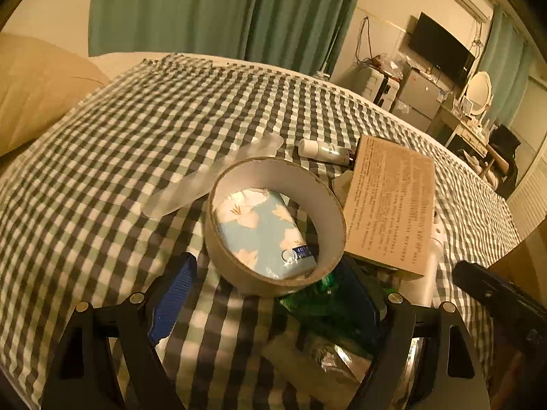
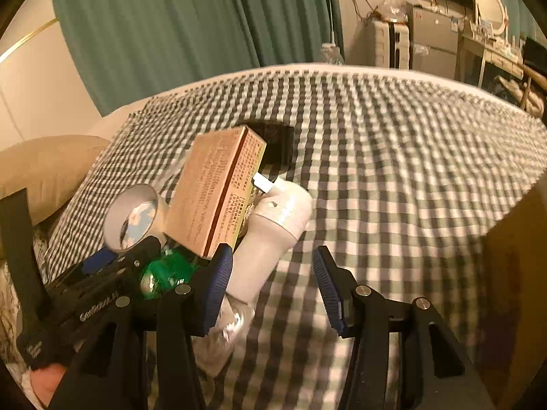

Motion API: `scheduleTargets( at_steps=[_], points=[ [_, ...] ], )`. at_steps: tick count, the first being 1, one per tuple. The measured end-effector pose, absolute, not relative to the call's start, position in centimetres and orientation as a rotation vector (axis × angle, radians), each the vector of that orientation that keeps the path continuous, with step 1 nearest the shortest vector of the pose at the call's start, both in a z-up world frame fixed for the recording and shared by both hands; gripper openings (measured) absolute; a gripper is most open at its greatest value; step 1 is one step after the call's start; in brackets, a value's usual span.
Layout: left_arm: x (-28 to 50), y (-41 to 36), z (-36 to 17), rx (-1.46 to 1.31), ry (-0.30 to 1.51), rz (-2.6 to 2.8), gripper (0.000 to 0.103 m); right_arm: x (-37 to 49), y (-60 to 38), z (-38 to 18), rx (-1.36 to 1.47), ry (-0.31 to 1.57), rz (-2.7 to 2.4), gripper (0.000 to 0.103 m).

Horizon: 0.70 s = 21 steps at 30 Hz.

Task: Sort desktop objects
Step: 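Grasp the tape roll with left tool while right tool grasps white bottle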

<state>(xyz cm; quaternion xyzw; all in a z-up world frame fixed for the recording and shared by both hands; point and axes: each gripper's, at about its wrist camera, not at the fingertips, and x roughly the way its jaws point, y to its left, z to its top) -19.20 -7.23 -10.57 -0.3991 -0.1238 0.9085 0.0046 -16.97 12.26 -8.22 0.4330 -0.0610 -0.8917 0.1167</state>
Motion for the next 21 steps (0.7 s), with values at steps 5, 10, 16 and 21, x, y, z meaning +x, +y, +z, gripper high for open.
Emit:
scheduleTargets(
  at_steps=[5,10,16,21],
  points=[
    [-20.4,-7.1,-10.9,-1.232,-0.354,2.859,0.085,-18.8,11.3,-10.0,1.315,-0.203,-2.593,0.049],
    [-21.9,-7.3,-11.4,-1.248,-0.348,2.864,0.085,-19.8,11.2,-10.9,1.340,-0.237,-2.591,0.049],
    [-21.9,-7.8,-11.0,-1.191,-0.359,2.887,0.085,-19.5,11.4,-10.8,1.351,-0.224,-2.588,0.046],
    [-20.6,-8.7,-9.4,-1.058,-0.419,2.914,0.084,-18.4,11.5,-10.2,1.363,-0.200,-2.591,0.033]
  ],
)
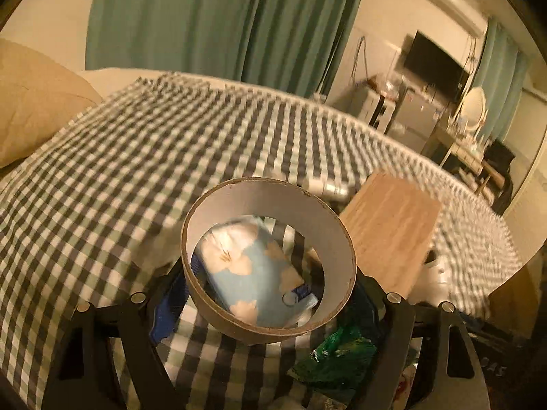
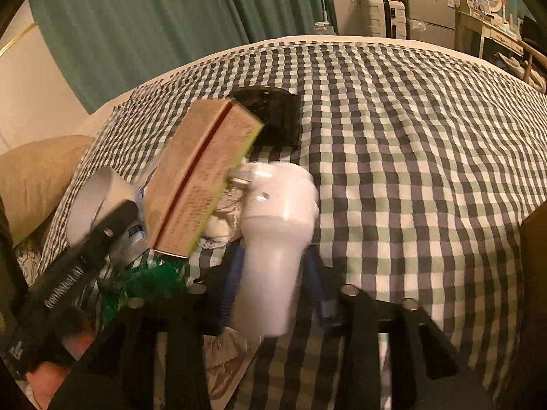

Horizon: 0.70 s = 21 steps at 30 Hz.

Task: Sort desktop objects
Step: 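Grasp the tape roll with left tool while right tool grasps white bottle, then carry tape roll and white bottle into the cardboard box and open both tools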

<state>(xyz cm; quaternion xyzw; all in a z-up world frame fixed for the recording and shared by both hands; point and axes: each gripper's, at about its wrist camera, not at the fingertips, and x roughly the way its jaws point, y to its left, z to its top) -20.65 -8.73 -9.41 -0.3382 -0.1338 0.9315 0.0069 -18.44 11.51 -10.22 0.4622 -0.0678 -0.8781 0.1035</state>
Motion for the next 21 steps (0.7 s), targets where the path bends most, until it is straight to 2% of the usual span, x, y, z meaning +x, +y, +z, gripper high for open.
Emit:
scheduleTargets(
  at_steps=[6,15,21],
  points=[
    [-18.8,-9.0,-8.1,-1.004,-0.411,2.916,0.083,-16.7,12.0,-9.2,1.367,-0.228,-2.574,0.032],
    [-15.5,-5.1,-5.6,-1.000,-0.171,2.908,0.083,-12.9,12.1,-6.4,1.351,-0.190,-2.564,0.032],
    [-11.5,-3.8,-3.8,-0.999,-0.245,2.903,0.083,-9.8,12.9,-4.1,1.303,-0.224,-2.568,0.032]
  ],
)
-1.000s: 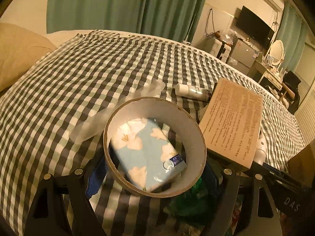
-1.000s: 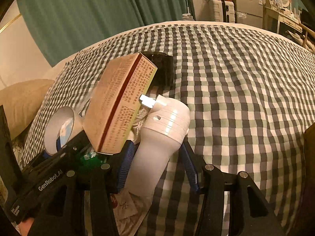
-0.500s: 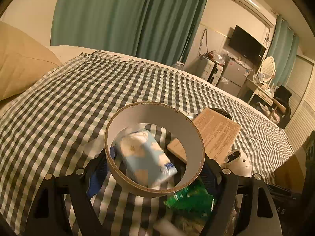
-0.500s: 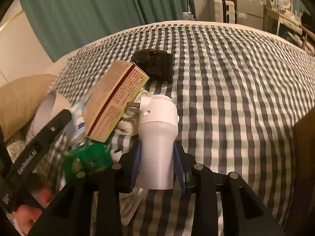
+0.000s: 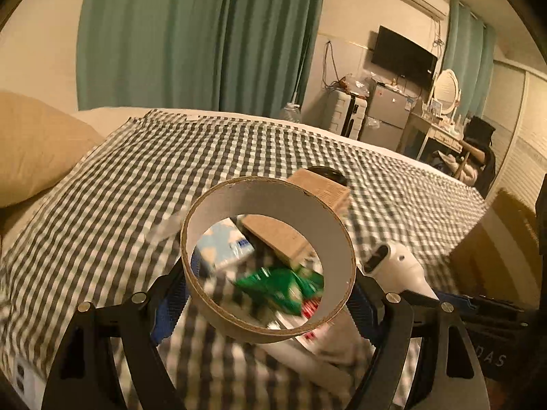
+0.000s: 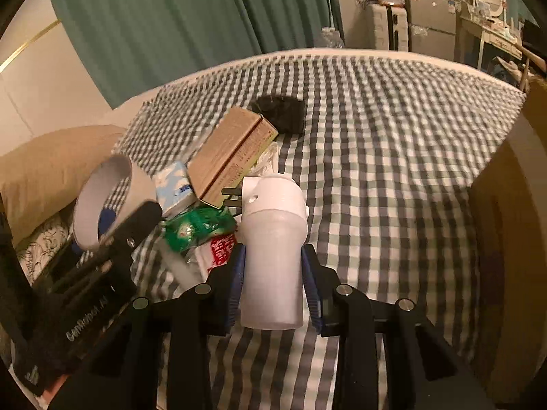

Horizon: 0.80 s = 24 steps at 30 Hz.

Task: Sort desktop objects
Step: 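Carry tape roll and white bottle into the cardboard box and open both tools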

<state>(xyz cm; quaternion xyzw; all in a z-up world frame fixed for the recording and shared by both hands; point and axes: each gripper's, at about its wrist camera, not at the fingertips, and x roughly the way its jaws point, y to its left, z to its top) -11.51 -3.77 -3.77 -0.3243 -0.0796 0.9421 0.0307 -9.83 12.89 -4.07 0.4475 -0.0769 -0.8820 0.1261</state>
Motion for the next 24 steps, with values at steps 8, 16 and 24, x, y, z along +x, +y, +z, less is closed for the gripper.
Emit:
scheduleTargets(
  at_steps=[8,16,24],
  points=[
    [-7.7,-1.6,0.3,-0.965,-0.349,2.863,0.083,-5.6,15.6,1.9,1.135,-0.232,-2.667,0.032],
    [-5.2,3.6,6.7,-0.855,-0.295,2.804,0.083,-1.8,20.8,7.6,1.002,-0.301,-2.767,0.032],
    [-4.3,11.8,10.5,-0.781,-0.211,2.671,0.083,0.4,28.0,11.1,0.913,-0.371,-2.920,0.032]
  ],
)
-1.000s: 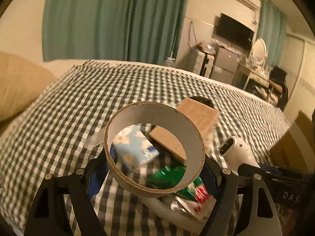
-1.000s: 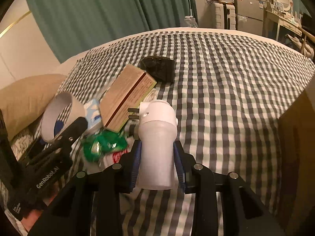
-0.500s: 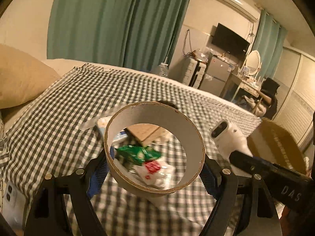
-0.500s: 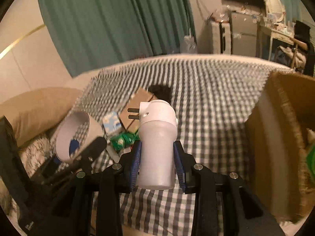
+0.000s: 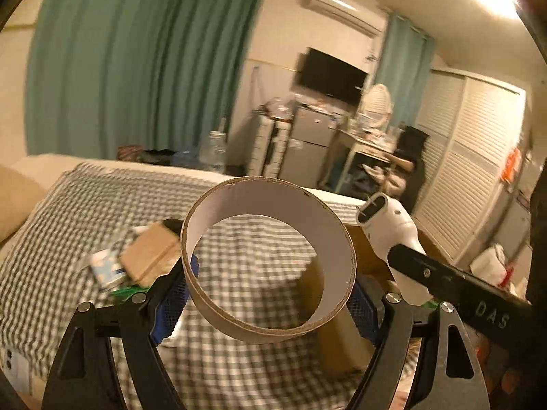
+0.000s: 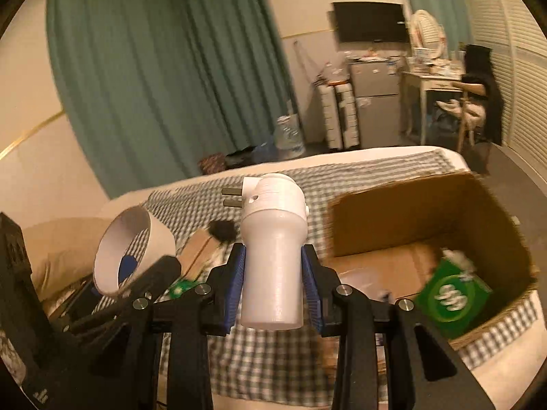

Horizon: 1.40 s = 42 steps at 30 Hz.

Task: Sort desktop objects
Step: 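Carry tape roll and white bottle into the cardboard box and open both tools, then move both tools back from the box to the bed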

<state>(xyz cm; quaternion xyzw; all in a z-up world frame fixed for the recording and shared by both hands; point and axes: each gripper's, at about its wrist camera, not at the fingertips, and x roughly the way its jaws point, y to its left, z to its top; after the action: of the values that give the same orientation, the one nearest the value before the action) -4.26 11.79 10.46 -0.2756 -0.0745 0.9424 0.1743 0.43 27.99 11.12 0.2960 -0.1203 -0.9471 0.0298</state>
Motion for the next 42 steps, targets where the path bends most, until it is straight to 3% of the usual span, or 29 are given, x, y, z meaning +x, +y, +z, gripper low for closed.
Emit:
scheduleTargets(
  at_steps=[11,21,23,24,25,26,32,42],
  points=[
    [-5.2,22.1,9.5,-0.847,-0.103,2.488,0.083,0.4,37.7,9.5,0.974,-0.546,-3.045,0.032],
    [-6.9,25.8,6.9,-0.894,-0.061,2.433,0.084,0.1,42.1,6.4,1.040,-0.655,-3.059,0.033],
    [-7.5,25.9,6.5,-0.911,-0.052,2.406,0.086,0.2,42.1,6.4,1.003,-0.677,-3.060,0.038],
    [-7.7,26.0,6.1,-0.922,-0.040,2.404,0.090,0.3,42.1,6.4,0.984,-0.685,-3.055,0.061],
    [-7.7,26.0,5.9,-0.935,-0.020,2.413,0.095,0.6,42.1,6.6,0.952,-0.692,-3.066,0.076],
    [-7.7,25.9,5.7,-0.939,-0.004,2.427,0.100,0.7,42.0,6.9,0.919,-0.698,-3.079,0.077],
    [-7.0,24.2,6.2,-0.925,-0.043,2.424,0.101,0.8,41.0,7.5,0.912,-0.716,-3.072,0.077],
    [-5.9,16.5,8.6,-0.879,-0.075,2.580,0.101,1.0,35.5,10.2,0.880,-0.539,-3.033,0.077]
  ],
)
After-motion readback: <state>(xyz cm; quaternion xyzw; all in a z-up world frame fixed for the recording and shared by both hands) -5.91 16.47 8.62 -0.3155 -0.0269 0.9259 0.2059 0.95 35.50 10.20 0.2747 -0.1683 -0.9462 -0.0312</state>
